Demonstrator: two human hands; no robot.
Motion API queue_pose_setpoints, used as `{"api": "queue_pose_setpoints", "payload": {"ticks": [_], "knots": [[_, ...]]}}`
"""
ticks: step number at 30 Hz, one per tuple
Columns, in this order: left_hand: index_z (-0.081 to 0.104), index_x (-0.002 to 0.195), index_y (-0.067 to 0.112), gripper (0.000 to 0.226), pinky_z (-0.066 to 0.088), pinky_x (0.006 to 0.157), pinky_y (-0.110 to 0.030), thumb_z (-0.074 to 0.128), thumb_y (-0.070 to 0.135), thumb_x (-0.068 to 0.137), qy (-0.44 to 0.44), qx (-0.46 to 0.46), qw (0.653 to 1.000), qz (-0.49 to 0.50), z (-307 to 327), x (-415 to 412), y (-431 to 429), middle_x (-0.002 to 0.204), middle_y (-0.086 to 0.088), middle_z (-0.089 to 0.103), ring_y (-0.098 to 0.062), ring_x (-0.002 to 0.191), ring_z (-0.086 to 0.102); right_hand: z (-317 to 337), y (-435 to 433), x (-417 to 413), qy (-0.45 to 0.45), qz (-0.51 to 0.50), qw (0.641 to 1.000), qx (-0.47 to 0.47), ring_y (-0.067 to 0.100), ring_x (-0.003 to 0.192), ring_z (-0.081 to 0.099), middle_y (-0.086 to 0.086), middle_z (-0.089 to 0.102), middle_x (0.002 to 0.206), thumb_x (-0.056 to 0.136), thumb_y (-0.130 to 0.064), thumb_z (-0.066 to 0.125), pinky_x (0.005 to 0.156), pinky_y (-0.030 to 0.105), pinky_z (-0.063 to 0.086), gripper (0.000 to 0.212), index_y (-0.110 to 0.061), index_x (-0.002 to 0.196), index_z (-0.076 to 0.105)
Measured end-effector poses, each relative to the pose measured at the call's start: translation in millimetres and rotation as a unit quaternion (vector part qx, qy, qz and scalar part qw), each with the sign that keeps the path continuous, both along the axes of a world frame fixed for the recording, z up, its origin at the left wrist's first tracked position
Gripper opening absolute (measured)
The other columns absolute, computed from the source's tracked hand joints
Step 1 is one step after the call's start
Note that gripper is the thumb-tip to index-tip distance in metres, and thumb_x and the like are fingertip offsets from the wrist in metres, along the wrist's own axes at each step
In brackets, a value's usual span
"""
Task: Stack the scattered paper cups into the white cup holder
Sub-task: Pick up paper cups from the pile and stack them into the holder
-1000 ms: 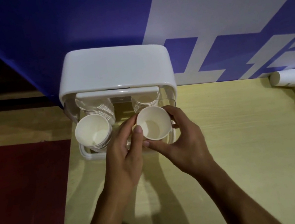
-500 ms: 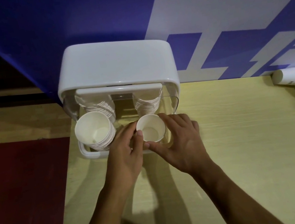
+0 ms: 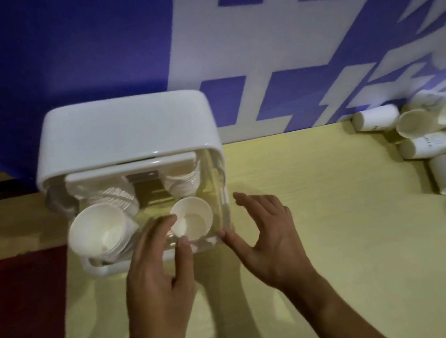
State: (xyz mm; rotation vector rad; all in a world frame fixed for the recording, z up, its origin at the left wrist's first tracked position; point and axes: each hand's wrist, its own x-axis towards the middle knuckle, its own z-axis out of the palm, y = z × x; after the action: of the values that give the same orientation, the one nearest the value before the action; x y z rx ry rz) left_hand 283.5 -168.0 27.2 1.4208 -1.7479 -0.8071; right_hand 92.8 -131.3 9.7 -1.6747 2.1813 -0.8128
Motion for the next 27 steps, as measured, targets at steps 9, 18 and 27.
{"api": "queue_pose_setpoints", "payload": {"ticks": [9,18,27], "knots": [[0.067,0.128,0.018,0.037,0.053,0.092,-0.022,0.057,0.038,0.099,0.037,-0.016,0.979,-0.201,24,-177,6,0.127,0.007,0.067,-0.01,0.114,0.064,19,86,-152,-0.093,-0.197,0.975,0.033,-0.001,0.107,0.06,-0.02,0.065,0.119,0.095,-0.057,0.063,0.089,0.023,0.051,0.048,-0.031,0.135,0.063],[0.05,0.147,0.028,0.058,0.047,0.089,-0.027,0.068,0.047,0.095,-0.105,0.048,0.95,-0.292,-3,-435,26,0.15,0.006,0.051,-0.013,0.129,0.054,2,177,-310,-0.174,-0.328,0.929,0.007,0.001,0.09,0.065,-0.018,0.071,0.101,0.094,-0.034,0.073,0.069,0.013,0.049,0.028,-0.026,0.121,0.072],[0.037,0.155,0.018,0.092,0.039,0.113,-0.041,0.083,0.044,0.081,-0.158,-0.049,0.956,-0.242,-14,-604,7,0.156,-0.009,0.043,-0.029,0.14,0.04,10,212,-426,-0.197,-0.357,0.912,-0.033,0.005,0.08,0.066,-0.017,0.072,0.088,0.093,-0.022,0.075,0.062,0.016,0.05,0.025,-0.046,0.093,0.066]]}}
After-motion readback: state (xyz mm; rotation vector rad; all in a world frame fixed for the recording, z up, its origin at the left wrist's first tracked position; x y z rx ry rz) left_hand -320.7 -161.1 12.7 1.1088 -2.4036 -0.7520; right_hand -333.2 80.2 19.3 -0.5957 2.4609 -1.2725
